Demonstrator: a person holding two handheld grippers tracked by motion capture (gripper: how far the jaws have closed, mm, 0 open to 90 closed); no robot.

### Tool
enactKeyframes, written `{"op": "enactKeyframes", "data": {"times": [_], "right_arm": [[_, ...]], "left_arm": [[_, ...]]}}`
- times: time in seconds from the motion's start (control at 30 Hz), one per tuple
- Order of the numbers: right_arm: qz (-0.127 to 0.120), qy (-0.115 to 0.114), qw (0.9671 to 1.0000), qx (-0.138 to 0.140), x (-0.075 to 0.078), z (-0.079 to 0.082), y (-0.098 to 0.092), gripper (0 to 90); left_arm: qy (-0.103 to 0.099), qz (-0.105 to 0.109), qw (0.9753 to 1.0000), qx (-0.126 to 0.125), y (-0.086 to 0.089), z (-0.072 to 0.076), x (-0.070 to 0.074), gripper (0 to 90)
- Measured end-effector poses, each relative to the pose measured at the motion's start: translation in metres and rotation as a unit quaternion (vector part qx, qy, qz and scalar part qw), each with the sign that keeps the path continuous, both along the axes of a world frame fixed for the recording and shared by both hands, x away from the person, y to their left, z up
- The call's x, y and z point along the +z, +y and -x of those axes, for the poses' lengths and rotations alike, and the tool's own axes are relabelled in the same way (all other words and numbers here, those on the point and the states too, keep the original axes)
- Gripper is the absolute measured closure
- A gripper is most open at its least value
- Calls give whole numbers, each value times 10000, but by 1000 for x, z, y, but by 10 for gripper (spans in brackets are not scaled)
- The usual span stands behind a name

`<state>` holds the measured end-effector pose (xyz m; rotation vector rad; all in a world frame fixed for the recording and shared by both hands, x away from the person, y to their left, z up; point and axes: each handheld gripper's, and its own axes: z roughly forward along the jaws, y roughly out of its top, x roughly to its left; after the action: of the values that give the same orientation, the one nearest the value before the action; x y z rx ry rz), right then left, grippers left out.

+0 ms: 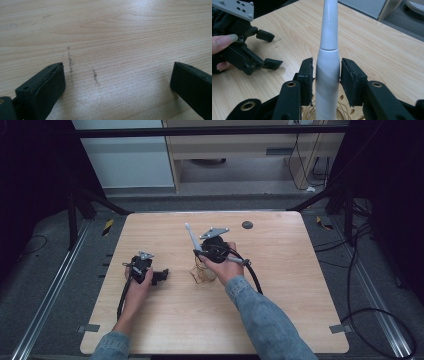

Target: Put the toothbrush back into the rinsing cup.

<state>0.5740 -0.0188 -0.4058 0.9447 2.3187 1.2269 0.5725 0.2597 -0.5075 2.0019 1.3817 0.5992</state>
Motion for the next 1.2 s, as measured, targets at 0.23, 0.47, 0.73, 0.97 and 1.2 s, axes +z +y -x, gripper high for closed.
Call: {"op": "enactKeyframes", "data": {"times": [0.23,0.47,0.73,0.97,1.2], "right_arm": [[15,-1,10000,-14,3,2,-2,591],[5,-16,10000,-42,5,2,-4,560],[18,-32,10000,-51,5,2,-3,522],[3,-39,10000,-91,5,2,-3,475],[-7,-29,9999,-146,6,2,-2,379]], "left_arm": [[2,-2,10000,-1,0,0,0,0],[1,-1,10000,-1,0,0,0,0],[2,-1,10000,-2,0,0,0,0],[2,-2,10000,-4,0,0,0,0],[2,-1,10000,-5,0,0,0,0]]}}
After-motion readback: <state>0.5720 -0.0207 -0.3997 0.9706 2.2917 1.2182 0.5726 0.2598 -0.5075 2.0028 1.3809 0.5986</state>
